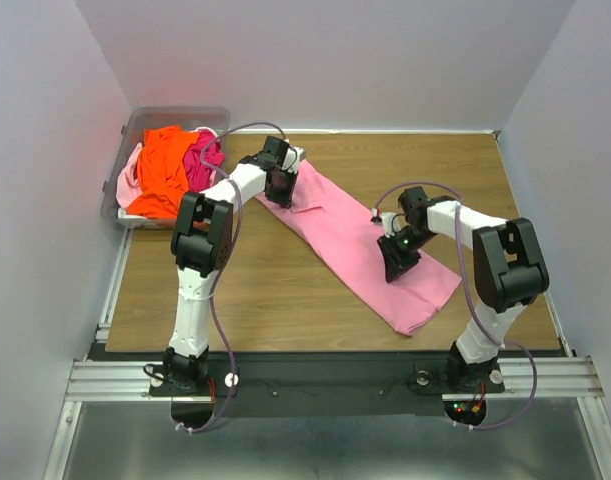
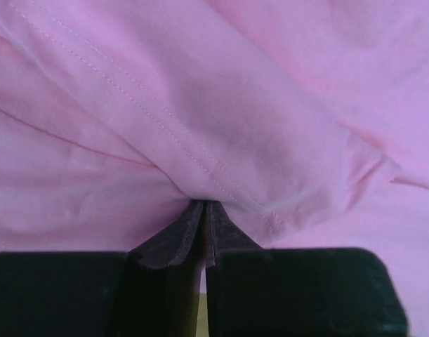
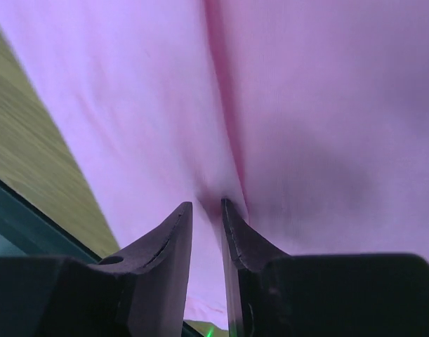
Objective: Fold and stack the t-shirts
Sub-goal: Fold the tshirt
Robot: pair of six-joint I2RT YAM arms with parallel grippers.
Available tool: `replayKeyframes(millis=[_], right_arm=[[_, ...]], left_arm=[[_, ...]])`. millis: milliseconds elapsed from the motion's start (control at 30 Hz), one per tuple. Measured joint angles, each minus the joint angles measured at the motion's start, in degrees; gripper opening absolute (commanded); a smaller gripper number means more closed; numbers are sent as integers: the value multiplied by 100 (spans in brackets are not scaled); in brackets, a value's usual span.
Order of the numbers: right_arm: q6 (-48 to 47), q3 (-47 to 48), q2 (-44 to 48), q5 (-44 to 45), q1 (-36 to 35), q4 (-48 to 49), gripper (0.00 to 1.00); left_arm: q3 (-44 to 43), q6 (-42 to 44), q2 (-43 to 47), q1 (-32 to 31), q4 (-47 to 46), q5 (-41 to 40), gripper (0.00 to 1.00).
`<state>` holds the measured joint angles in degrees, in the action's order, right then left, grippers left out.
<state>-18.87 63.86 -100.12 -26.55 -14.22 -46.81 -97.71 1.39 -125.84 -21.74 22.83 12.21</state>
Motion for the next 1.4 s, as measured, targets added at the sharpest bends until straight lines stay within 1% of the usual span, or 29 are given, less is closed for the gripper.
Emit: replayKeyframes(millis=[100, 167, 233, 267, 300, 333, 400, 467, 533, 567, 733, 800, 933, 1100, 1233, 1300, 1333, 1400], right_arm=[[87, -101, -339, -184, -44, 28, 29], [175, -90, -387, -417, -203, 66, 30], [306, -35, -437, -767, -514, 140, 31], [365, 13, -483, -970, -684, 216, 32], [439, 103, -566, -1198, -887, 264, 38], [505, 186, -627, -1410, -1043, 291, 38], [619, 389, -673, -1790, -1287, 308, 39], [710, 634, -614, -2100, -1410, 354, 39], [750, 737, -463, -2135, -1386, 413, 38], [776, 754, -310, -2131, -1329, 433, 38], [748, 678, 203, -1790, -1143, 507, 34], [706, 518, 232, -1502, -1126, 564, 33], [667, 98, 210, -1029, -1128, 551, 31], [691, -114, -55, -929, -1130, 575, 31], [837, -210, -431, -1180, -1128, 789, 31], [955, -197, -577, -1456, -1128, 883, 32], [1010, -188, -629, -1561, -1132, 922, 33], [1123, -144, -761, -1799, -1132, 992, 37]], left_arm=[[-802, 140, -514, -2, 157, -98, 18], [-1755, 376, -1038, -4, 581, -85, 19], [-2942, 584, -1722, -33, 697, -15, 24], [-3364, 691, -1987, -44, 741, 46, 26], [-3689, 796, -2179, -63, 730, 90, 30], [-3860, 879, -2286, -74, 691, 122, 32], [-3869, 960, -2310, -79, 592, 201, 37], [-3709, 992, -2232, -74, 398, 262, 38], [-3233, 986, -1917, -66, 142, 319, 38], [-3143, 986, -1832, -66, 140, 339, 38], [-2291, 776, -815, -66, -85, 680, 36], [-2006, 638, -400, -68, -151, 885, 32], [-1602, 361, 13, -129, -262, 1113, 26], [-1027, 114, -111, -289, -243, 1145, 20], [-970, 42, -597, -363, -142, 1032, 15], [-1084, -28, -824, -356, -127, 1099, 15], [-1228, -20, -903, -326, -96, 1005, 14], [-1764, -28, -1180, -245, 103, 1014, 14]])
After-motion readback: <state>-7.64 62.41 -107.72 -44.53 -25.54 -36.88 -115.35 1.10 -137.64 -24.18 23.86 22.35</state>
